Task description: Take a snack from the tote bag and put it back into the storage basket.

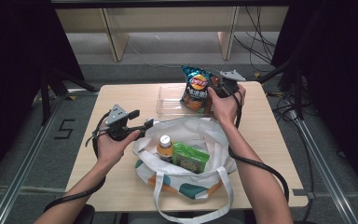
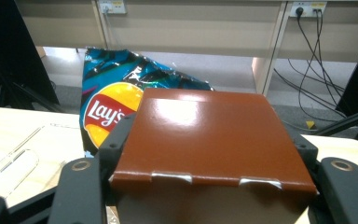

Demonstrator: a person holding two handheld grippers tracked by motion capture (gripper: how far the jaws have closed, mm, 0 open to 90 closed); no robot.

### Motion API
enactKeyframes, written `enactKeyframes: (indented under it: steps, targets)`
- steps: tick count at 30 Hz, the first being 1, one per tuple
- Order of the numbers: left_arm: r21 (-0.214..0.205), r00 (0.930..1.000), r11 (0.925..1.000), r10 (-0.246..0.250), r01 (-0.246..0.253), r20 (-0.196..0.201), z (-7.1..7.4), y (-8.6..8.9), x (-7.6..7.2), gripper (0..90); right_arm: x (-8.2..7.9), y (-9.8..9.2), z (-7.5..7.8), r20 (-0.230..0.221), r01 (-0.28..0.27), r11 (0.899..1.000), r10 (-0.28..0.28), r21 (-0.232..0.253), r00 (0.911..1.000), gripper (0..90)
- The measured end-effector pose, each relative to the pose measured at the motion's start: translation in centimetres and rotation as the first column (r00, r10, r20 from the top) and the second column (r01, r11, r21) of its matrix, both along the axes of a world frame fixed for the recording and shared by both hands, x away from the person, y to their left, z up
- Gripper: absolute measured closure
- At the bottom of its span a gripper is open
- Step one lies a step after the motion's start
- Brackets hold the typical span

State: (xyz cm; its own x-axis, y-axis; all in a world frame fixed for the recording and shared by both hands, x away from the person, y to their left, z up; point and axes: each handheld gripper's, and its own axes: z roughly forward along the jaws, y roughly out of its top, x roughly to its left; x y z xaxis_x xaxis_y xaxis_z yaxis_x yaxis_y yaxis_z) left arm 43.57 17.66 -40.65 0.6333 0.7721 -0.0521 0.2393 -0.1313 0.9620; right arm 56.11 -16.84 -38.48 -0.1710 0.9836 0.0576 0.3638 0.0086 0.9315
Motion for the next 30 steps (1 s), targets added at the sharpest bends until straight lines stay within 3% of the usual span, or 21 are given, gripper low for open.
enactKeyframes:
  steps: [4,15,23,24,26,30]
  targets:
    - [-0.002,1.0000,1.0000,0.000,0.000,-0.002,0.0,-0.1,0.0,28.5,0.1,-0.1,-0.2,-0.005,-0.018,0.999,0.018,-0.029,0.9998,37.2]
    - [0.000,1.0000,1.0000,-0.002,0.002,0.001,0.0,-0.1,0.0,28.6,0.2,0.1,-1.0,-0.044,-0.021,1.000,0.020,-0.024,0.9988,37.3]
    - [-0.002,1.0000,1.0000,-0.002,0.002,0.000,0.0,-0.1,0.0,28.6,0.2,0.2,-1.2,-0.041,-0.022,0.999,0.020,-0.030,0.9990,37.3]
    - [-0.002,1.0000,1.0000,-0.002,0.002,0.000,0.0,-0.1,0.0,28.6,0.2,0.0,-1.2,-0.034,-0.034,0.998,0.032,-0.052,0.9989,37.3]
    - [-0.002,1.0000,1.0000,-0.002,0.002,0.000,0.0,-0.1,0.0,28.6,0.1,0.2,-1.2,-0.046,-0.023,0.999,0.022,-0.027,0.9987,37.1]
    - [-0.002,1.0000,1.0000,0.000,0.000,-0.002,0.0,-0.1,0.0,28.5,0.0,0.1,-1.0,-0.052,-0.037,0.998,0.035,-0.042,0.9980,36.0]
